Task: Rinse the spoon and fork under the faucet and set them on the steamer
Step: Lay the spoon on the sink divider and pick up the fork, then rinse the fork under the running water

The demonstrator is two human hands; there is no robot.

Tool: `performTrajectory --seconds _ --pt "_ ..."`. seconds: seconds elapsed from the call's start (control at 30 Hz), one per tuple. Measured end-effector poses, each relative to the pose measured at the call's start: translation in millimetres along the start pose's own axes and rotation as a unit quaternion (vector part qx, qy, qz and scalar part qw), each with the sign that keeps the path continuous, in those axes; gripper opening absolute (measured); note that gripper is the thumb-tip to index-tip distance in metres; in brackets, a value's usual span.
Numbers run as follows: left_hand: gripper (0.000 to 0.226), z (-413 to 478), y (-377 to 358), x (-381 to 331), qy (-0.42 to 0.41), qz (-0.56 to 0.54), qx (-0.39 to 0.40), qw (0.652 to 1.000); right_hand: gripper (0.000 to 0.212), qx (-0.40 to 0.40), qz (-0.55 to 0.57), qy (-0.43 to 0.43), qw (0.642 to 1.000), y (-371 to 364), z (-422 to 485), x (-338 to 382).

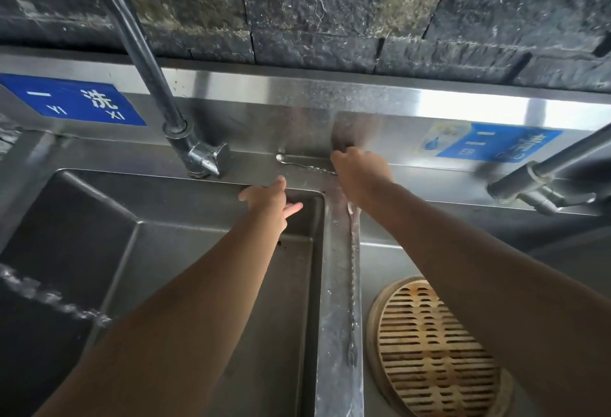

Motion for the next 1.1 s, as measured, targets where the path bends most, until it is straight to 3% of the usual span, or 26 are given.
performTrajectory --seconds 0.1,0.17,0.43,0.57,0.7,0.8,0.97,1.1 --pt "0.070 1 1 -1 -0.048 0.019 0.015 0.999 0.026 0.001 -0.010 0.005 1.000 -1 0 2" --pt "0.076 5 1 5 -0.053 0.019 0.021 0.998 0.024 0.001 -0.014 0.011 1.000 0 2 3" --pt "0.057 -11 25 -9 -0.067 0.132 0.112 0.983 0.027 0.003 -0.054 0.011 0.998 29 -20 -1" --pt "0.048 -49 68 -27 -0.053 0.142 0.194 0.969 0.024 -0.001 0.002 0.004 1.000 66 -55 6" --pt "0.022 -89 117 -51 -0.088 0.166 0.263 0.946 0.020 0.003 0.081 -0.006 0.997 91 -107 37" --pt "0.015 -115 160 -70 -0.136 0.187 0.272 0.934 0.017 0.050 0.221 -0.039 0.973 103 -145 77" --pt "0.019 -140 246 -82 -0.188 0.264 0.313 0.893 0.006 0.103 0.325 -0.098 0.935 106 -181 163" --pt "0.015 -133 297 -90 -0.204 0.232 0.296 0.904 0.010 0.155 0.438 -0.150 0.873 106 -183 226"
Point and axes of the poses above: each hand's wrist, its own z-axis towards the middle knuckle, its own y-axis out of the back of the hand, x = y × z, the point moved 2 cm from there along z, towards the middle knuckle, and after that the axes turned 12 degrees about -y, right-handed, at the moved point
